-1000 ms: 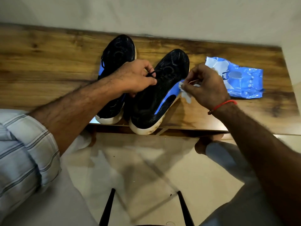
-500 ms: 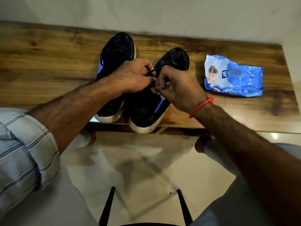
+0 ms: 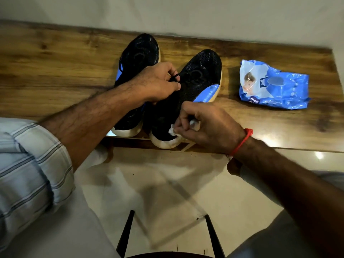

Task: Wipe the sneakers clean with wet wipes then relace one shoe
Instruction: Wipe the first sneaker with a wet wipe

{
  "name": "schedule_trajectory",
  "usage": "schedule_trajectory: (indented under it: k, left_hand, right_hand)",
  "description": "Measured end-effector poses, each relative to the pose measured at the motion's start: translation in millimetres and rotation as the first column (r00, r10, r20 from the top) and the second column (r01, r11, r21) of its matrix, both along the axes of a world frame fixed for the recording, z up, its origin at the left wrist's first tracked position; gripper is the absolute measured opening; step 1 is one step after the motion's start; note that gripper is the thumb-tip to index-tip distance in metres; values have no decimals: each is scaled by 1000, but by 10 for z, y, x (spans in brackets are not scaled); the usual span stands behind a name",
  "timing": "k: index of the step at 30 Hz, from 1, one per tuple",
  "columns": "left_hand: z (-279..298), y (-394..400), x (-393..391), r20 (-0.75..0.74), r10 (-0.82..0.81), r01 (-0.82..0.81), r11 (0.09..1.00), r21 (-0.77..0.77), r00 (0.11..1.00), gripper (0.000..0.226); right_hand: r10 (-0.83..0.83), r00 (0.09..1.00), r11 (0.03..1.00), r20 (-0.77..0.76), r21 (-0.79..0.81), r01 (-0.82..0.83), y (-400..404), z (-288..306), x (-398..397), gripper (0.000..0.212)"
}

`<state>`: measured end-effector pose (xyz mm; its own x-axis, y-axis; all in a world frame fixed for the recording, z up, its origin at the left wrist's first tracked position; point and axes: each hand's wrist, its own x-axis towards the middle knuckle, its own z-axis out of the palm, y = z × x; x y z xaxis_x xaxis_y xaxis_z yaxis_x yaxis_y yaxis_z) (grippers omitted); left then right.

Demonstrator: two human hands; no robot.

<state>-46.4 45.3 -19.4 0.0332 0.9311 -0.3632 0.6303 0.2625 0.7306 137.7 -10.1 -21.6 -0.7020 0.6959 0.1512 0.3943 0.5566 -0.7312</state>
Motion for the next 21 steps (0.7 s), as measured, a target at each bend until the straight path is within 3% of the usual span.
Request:
schedule_trajectory:
  k: [3, 6, 11, 17, 21]
  left_hand:
    - [12, 15, -13, 11, 14, -14, 999, -43, 1000, 10]
    - [3, 8, 17, 12, 7, -7, 999, -41, 1000, 11]
    - [3, 2, 1, -8, 9, -9, 1000, -25, 1000, 10]
    - [11, 9, 14, -1, -7, 7, 998, -62, 1000, 9]
    - [-9, 2, -1, 4, 5, -5, 999, -45, 1000, 10]
  right_hand:
    - [-187, 982, 975, 9, 123, 184, 181, -96, 144, 22]
    - [-288, 957, 951, -28, 106, 290, 167, -144, 168, 22]
    - [-19, 992, 996, -126, 80, 29, -174, -95, -44, 23]
    - [-279, 958, 952, -62, 112, 284, 137, -227, 219, 23]
    - [-19, 988, 995, -153, 90, 33, -193, -183, -20, 24]
